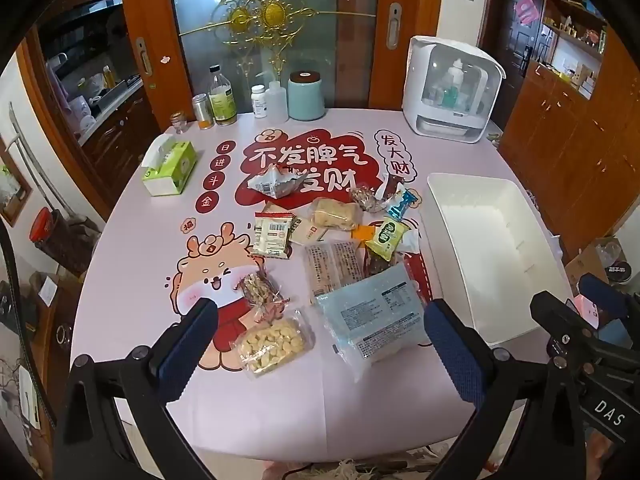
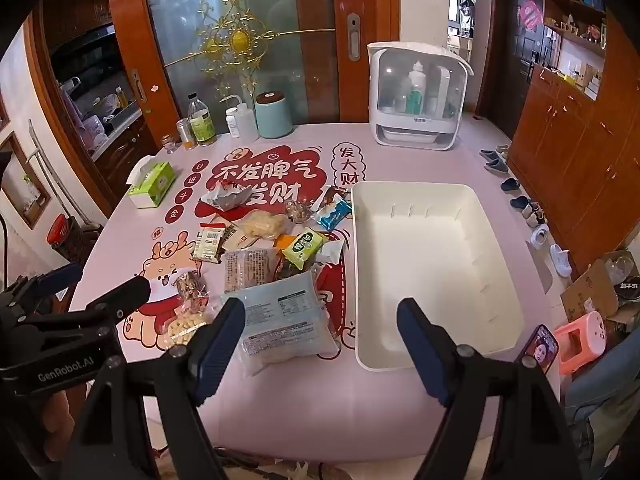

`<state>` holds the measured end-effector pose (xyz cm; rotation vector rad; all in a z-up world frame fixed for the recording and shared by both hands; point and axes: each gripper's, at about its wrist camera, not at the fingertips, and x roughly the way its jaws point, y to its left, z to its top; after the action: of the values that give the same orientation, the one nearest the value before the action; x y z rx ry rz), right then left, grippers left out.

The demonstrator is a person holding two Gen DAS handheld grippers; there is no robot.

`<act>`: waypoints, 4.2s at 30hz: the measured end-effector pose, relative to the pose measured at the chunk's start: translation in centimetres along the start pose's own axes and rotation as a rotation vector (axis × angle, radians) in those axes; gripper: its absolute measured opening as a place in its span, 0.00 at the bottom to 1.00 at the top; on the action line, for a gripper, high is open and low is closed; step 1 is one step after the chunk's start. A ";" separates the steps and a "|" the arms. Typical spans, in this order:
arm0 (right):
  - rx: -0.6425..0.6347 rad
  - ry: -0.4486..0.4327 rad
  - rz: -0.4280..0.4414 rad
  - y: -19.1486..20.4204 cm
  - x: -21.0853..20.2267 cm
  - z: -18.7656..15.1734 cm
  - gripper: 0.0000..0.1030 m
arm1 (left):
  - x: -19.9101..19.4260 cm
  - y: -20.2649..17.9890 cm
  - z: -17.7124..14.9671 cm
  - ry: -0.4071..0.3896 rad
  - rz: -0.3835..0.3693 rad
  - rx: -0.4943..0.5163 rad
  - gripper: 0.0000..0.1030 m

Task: Organize snacks

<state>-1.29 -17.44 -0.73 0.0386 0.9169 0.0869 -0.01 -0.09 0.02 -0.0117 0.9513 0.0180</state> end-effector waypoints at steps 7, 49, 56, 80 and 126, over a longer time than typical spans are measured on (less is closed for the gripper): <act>0.002 0.003 0.008 -0.2 -0.1 0.1 0.77 | 0.3 -0.3 -0.6 -0.001 0.014 -0.004 0.99; 0.013 0.008 0.014 -0.5 0.4 0.4 0.77 | 0.8 -0.6 -0.2 0.010 -0.002 0.002 0.99; 0.002 0.006 0.020 -0.1 0.2 0.4 0.77 | 0.9 0.0 -0.4 0.011 0.002 -0.003 0.99; 0.026 -0.002 0.042 1.2 0.5 1.4 0.77 | 0.8 1.2 0.6 0.004 0.008 0.023 0.99; 0.604 0.521 0.059 17.3 25.2 -7.6 0.77 | 22.4 19.0 1.5 0.220 -0.009 0.488 0.99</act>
<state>6.92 2.04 -24.02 0.6284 1.4364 -0.1356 13.77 19.15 -17.39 0.4408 1.1553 -0.2278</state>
